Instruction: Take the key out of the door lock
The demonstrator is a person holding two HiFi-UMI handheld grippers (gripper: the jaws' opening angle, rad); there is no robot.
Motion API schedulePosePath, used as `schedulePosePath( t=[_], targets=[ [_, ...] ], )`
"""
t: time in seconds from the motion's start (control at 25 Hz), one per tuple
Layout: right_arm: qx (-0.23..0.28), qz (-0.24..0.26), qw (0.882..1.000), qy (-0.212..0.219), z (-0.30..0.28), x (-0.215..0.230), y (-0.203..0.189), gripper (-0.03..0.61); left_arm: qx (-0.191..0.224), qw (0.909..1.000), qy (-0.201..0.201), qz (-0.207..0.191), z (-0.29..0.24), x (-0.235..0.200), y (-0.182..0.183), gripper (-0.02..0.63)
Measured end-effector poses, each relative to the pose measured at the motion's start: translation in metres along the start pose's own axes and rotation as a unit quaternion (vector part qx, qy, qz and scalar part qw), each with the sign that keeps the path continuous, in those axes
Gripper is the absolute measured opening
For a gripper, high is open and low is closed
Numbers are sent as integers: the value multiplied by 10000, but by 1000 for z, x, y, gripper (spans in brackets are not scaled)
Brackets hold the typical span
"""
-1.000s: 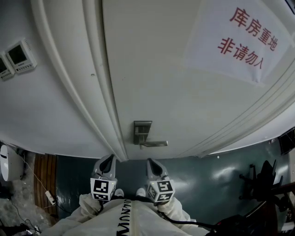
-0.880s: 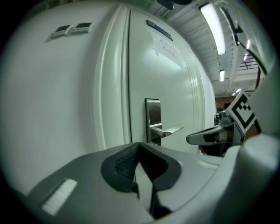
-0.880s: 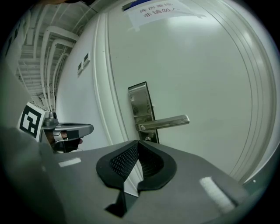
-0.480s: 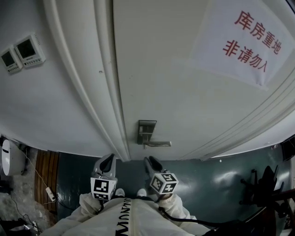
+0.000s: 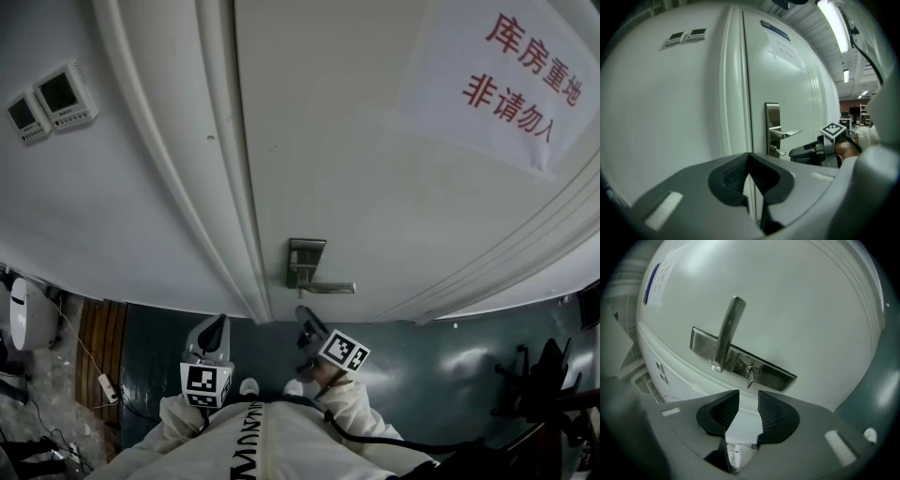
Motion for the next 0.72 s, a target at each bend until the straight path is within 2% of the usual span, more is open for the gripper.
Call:
schedulePosePath(
  t=[0.08, 0.16, 0.4, 0.52, 0.72],
  targets=[
    [51, -656, 9977, 165, -5, 5, 3, 127, -33, 10000, 6, 17, 2, 0, -2, 0],
    [147, -1108, 9934, 257, -8, 10, 6, 126, -49, 10000, 14, 56, 4, -1, -4, 0],
    [266, -1874, 9799, 633, -21, 13, 13, 123, -52, 9999, 16, 91, 4, -3, -5, 0],
    [259, -2087, 9752, 693, -27, 13, 14, 106, -48, 10000, 33, 66, 5, -4, -4, 0],
    [211, -2154, 9737, 713, -35, 11, 16, 90, -25, 9999, 100, 67, 9, -7, -2, 0]
  ],
)
Point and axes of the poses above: the fingertips, and each gripper's own axes: z backward along the fingers, x to its right, y out of its top, the point moved 2 cm from there along z, backward along the fingers, and after that the axes turned 11 degrees about -y, right-handed, at the moved point
